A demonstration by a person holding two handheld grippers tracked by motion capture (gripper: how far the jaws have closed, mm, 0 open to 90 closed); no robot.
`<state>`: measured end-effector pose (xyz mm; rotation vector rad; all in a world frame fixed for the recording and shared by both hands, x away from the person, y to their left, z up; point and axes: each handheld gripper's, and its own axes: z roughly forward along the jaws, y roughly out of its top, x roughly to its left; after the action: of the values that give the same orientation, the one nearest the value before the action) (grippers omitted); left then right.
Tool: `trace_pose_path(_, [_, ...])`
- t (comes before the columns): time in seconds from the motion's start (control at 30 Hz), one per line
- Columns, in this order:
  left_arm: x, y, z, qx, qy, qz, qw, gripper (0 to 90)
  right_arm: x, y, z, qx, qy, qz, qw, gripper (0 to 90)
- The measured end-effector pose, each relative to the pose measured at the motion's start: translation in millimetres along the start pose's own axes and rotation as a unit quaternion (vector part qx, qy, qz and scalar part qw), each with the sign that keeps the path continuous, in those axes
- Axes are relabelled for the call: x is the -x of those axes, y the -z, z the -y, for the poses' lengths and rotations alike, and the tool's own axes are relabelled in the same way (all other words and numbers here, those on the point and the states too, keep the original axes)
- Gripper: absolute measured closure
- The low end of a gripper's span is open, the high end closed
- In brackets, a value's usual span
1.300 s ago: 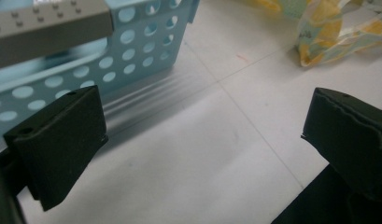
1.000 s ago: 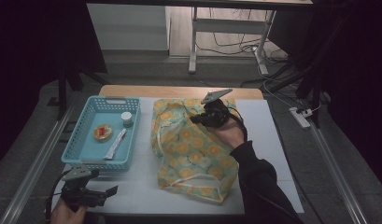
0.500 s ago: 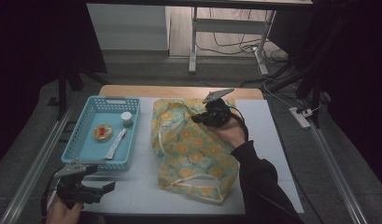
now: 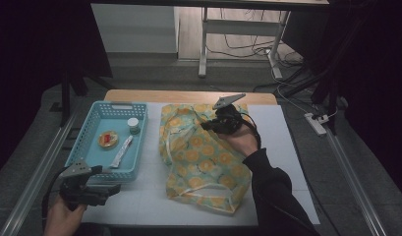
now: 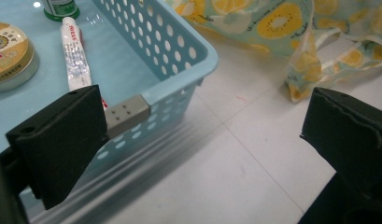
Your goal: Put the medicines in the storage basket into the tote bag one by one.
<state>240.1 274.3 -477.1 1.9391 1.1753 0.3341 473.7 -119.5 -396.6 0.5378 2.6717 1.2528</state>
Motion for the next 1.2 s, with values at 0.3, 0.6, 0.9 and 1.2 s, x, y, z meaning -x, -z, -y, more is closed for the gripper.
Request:
trace_pose_path(0.3, [-11.7,-3.2,-12.0,0.012,0.007,-0.008,0.9999,0.0,0.0,0.4,-0.3,0.000,-0.002,-0.001,1.0000,89.7])
trace_pose_path(0.6, [-25.7,-7.4,-23.4,0.000,0.015,-0.005,0.9999,0.0,0.4,0.5,0.1,0.001,-0.004,0.002,1.0000,89.8])
trace_pose_path(0.9, [-34.4,-13.2,-35.2,0.000,0.012,0.000,0.9999,0.0,1.3,1.1,0.5,0.001,-0.007,0.002,1.0000,89.8])
trace_pose_path(1.2, [-43.3,-18.4,-45.9,0.004,0.011,-0.005,0.9999,0.0,1.2,-0.1,0.2,-0.001,-0.005,0.001,1.0000,89.8])
